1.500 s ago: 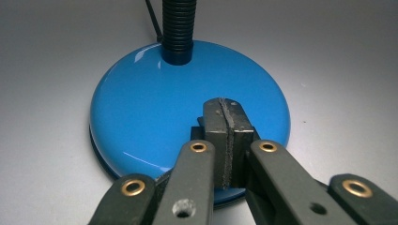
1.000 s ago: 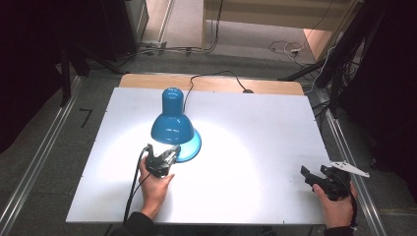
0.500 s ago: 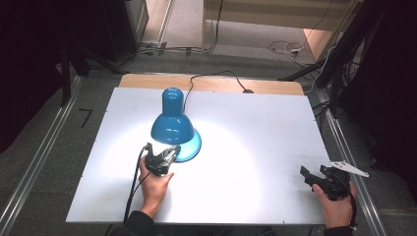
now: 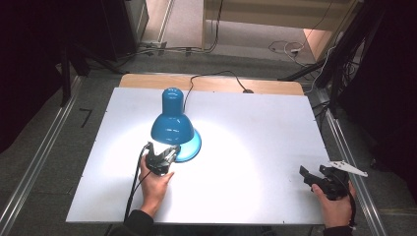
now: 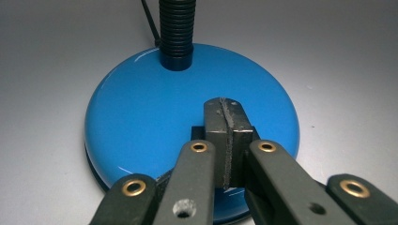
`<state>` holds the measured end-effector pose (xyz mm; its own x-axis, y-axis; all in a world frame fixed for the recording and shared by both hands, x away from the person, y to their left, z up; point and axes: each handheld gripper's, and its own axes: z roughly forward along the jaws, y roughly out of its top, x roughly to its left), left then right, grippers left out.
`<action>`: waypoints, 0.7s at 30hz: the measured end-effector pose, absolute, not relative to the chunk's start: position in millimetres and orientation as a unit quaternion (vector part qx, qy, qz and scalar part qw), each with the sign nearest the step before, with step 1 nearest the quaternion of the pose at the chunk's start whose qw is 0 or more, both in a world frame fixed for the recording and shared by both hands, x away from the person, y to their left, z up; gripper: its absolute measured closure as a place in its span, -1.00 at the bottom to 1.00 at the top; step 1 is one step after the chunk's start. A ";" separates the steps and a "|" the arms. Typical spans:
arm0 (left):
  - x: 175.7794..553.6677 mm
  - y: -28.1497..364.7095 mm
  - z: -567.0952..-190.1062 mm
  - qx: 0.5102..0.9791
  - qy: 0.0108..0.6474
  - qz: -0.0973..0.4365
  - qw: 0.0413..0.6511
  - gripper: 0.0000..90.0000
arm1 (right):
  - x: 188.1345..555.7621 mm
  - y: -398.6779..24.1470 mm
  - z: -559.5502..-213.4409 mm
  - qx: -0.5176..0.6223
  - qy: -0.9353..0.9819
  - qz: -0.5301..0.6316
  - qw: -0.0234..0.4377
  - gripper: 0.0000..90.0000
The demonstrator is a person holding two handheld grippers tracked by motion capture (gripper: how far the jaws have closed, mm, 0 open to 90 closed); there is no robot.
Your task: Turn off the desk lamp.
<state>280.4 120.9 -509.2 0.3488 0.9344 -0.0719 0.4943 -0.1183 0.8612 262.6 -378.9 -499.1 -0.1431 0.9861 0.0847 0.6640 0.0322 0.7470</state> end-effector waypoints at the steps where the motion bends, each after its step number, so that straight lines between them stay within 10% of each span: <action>1: 280.4 120.9 -509.1 0.703 0.508 0.258 0.426 1.00 | 262.6 -379.0 -499.1 0.609 0.677 0.336 0.240 -0.54; 21: 288.4 127.3 -513.0 0.686 0.521 0.255 0.441 1.00 | 263.1 -380.0 -500.3 0.610 0.678 0.335 0.238 -0.54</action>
